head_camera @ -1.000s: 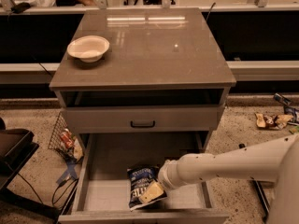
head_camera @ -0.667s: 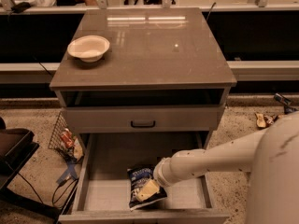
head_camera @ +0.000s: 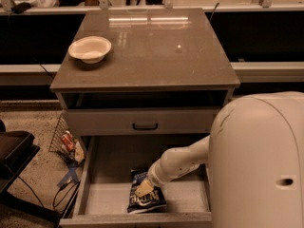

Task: Pick blue chip bag from middle drawer and place on counter

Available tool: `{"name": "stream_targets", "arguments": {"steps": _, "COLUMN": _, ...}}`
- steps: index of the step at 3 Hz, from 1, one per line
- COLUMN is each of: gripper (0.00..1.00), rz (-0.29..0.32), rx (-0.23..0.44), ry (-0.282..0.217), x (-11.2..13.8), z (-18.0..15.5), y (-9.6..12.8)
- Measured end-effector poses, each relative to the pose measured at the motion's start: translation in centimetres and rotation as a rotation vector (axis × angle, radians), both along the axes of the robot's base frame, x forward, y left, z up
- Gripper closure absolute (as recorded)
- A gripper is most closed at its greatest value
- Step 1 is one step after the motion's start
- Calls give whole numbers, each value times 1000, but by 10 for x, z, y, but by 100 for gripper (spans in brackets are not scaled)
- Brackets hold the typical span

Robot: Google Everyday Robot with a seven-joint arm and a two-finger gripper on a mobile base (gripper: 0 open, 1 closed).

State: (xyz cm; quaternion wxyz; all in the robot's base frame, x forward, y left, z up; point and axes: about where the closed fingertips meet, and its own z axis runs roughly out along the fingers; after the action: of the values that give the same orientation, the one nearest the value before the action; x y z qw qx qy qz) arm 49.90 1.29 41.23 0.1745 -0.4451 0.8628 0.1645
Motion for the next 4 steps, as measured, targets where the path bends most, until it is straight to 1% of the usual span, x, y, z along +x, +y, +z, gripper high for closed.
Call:
{"name": "stream_targets", "arguments": {"steps": 1, "gripper": 57, "rz": -5, "rx": 5, "ry": 51, "x": -9, "z": -15, "y": 2}}
{"name": "stream_targets", "arguments": {"steps": 2, "gripper": 80, "rz": -3, "rx": 5, "ry": 47, "x": -9, "z": -14, "y": 3}}
{"name": "stream_targets", "arguments": {"steps": 3, "gripper": 100, "rz": -2, "rx": 5, "ry": 49, "x": -9, "z": -15, "y": 4}}
{"name": "stream_targets", "arguments": {"steps": 4, "gripper": 100, "rz": -1, "rx": 5, "ry": 49, "x": -10, "z": -15, "y": 4}}
